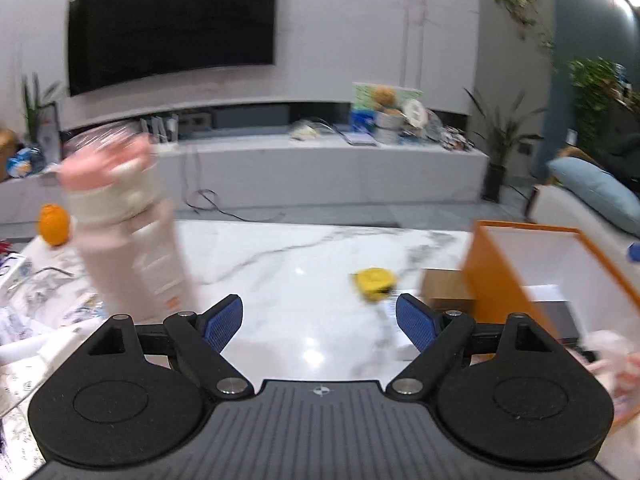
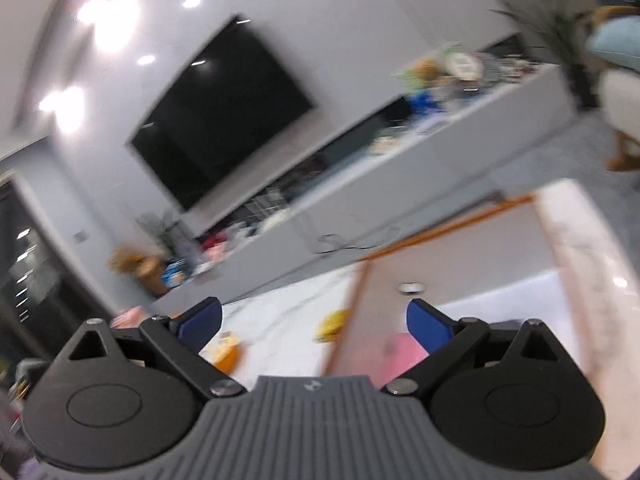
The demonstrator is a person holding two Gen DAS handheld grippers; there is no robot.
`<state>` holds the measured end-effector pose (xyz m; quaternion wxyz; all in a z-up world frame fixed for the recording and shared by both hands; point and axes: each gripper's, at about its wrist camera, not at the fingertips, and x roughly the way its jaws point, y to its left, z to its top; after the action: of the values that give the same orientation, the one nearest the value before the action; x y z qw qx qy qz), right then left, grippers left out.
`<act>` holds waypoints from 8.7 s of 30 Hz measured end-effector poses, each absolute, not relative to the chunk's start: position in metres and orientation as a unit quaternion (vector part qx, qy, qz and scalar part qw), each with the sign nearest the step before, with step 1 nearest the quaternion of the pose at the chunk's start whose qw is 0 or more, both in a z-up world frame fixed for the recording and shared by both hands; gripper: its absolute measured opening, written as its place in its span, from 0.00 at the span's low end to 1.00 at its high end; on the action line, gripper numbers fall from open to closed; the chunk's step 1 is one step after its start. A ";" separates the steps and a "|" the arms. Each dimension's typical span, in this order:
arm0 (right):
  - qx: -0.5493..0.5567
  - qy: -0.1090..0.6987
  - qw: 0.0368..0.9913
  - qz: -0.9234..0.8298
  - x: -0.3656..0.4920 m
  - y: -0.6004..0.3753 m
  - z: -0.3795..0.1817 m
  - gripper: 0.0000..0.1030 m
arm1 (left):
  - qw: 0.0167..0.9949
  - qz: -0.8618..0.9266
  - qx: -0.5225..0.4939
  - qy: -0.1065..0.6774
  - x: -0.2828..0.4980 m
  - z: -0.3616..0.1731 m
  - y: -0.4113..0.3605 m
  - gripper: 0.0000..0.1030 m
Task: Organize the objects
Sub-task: 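Grasp the crocheted orange with green leaf using the right gripper, then carry the crocheted orange into the orange box and open the right gripper, then move the right gripper to the anime-print card box and grasp it, then lift the card box toward the orange box with the right gripper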
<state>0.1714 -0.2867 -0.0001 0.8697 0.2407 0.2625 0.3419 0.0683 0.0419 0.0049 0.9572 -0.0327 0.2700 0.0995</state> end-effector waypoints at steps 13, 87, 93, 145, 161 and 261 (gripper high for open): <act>-0.054 0.356 0.805 0.471 0.127 -0.100 -0.034 0.91 | 0.970 0.090 -0.036 0.223 0.042 -0.003 0.102 0.96; -0.111 0.563 0.816 0.075 0.285 -0.235 -0.022 0.47 | 0.957 0.007 -0.053 0.284 0.048 -0.020 0.095 0.96; -0.120 0.572 0.810 0.054 0.299 -0.227 -0.035 0.47 | 0.950 -0.001 -0.101 0.294 0.051 -0.019 0.107 0.96; -0.144 0.510 0.823 0.204 0.232 -0.044 0.007 0.92 | 0.941 0.001 -0.170 0.294 0.046 -0.016 0.120 0.95; -0.105 0.539 0.819 0.166 0.238 -0.067 -0.038 0.19 | 0.934 -0.005 -0.177 0.310 0.049 -0.018 0.119 0.95; -0.195 0.515 0.826 0.120 0.187 -0.036 -0.103 0.59 | 0.946 0.001 -0.093 0.310 0.041 -0.015 0.101 0.95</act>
<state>0.1866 -0.0361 -0.1032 0.8264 -0.1951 0.5145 0.1195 0.0408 0.1013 -0.0151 0.9462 -0.0928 0.3100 0.0007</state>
